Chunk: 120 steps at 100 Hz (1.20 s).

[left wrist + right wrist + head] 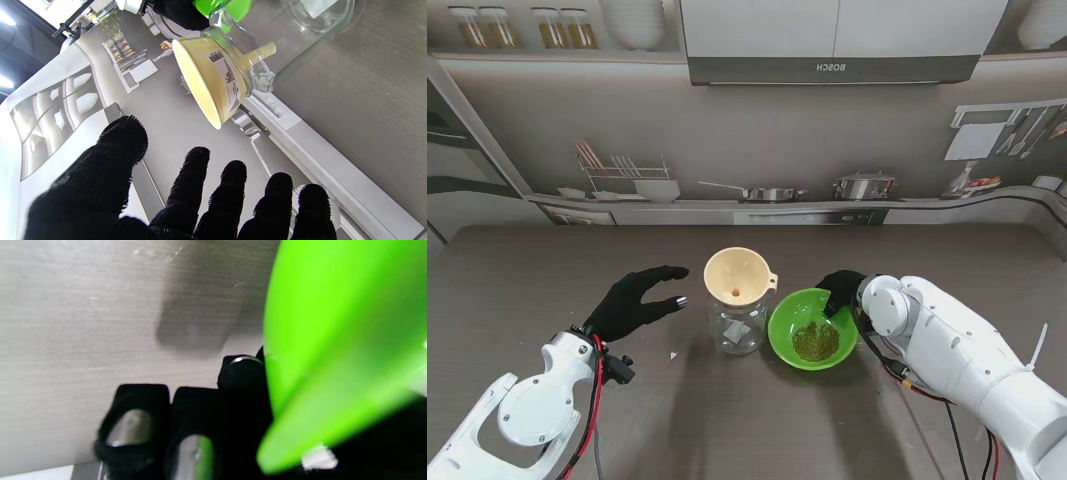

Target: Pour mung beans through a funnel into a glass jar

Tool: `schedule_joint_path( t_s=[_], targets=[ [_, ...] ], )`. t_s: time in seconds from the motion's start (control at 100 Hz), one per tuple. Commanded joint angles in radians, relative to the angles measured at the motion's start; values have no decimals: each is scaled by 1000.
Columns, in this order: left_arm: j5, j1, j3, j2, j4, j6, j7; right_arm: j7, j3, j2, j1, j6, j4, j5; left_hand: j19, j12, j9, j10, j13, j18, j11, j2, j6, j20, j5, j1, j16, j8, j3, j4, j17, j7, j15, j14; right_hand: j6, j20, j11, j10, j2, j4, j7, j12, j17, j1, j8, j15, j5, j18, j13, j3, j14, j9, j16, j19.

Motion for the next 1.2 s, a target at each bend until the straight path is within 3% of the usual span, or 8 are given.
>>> schedule_joint_path(
  t_s=[0.0,0.27,0.72,1.19],
  targets=[
    [-4,4,-2,-3,-5,3,-17,21,9,-2,-11,16,-13,7,-28,-3,-2,-4,4,-16,-8,45,4,11,8,21,1,3,-20,24,-6,1,-5,-5,-7,24,56,45,-15,-16,44,12,58,33,24,101,-3,-94,29,112,-88,107,26,121],
    [-11,6,-3,-4,-7,9,-17,68,83,-7,-46,102,-47,98,-29,-3,-2,-2,5,-12,-9,54,5,12,7,24,1,2,-28,25,-7,0,-6,-1,-12,13,19,57,72,-10,35,25,52,64,98,107,-74,-45,29,77,-83,95,28,114],
    [-19,10,-6,-6,-15,22,-13,35,137,-16,-78,135,-65,122,-29,-3,-2,2,9,-9,-9,64,7,13,12,31,2,2,-37,27,-8,1,-5,1,-2,35,36,59,68,-24,31,81,64,48,112,148,-30,-66,29,99,-100,103,52,167],
    [-31,15,-8,-8,-21,36,-9,50,232,-16,-114,254,-147,179,-28,-3,-2,3,10,-10,-10,73,9,14,12,36,3,2,-43,27,-8,0,-7,5,4,34,38,70,62,-21,26,75,63,60,113,150,-24,-62,29,98,-92,101,57,173]
  ],
)
